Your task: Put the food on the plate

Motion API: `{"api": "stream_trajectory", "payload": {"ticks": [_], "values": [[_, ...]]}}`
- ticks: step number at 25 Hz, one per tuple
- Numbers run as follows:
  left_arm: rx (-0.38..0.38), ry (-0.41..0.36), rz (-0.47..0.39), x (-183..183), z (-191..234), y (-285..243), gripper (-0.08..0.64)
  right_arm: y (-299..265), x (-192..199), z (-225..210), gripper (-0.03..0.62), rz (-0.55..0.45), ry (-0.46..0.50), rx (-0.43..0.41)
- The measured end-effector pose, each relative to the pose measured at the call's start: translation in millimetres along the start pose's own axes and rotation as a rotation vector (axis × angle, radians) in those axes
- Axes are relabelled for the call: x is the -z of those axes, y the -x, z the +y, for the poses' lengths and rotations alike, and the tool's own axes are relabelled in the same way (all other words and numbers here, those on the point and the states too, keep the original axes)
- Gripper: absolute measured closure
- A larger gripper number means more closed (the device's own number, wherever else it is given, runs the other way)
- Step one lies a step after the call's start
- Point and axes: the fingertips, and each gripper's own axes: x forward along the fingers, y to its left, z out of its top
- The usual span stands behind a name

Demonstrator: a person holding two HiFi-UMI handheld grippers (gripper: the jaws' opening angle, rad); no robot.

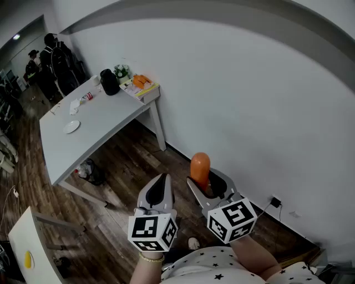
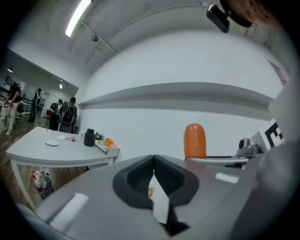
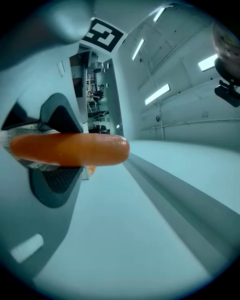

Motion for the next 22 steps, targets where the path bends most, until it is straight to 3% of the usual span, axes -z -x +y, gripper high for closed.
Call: {"api": "stream_trajectory", "payload": {"ticks": [6, 10, 22], "values": [[-0.052, -0.013, 0.011, 3, 9, 4, 0.552, -7, -1, 5, 0.379, 0.008, -0.008, -0.036], [-0.136, -0.014, 0.015, 2, 37, 18, 0.552, -26, 3, 25, 0.379, 0.024, -0.014, -0.101], [-0.387, 0.062, -0.037, -20, 194, 57, 0.552, -141, 12, 126, 0.379, 0.092, 0.010, -0.320]]}}
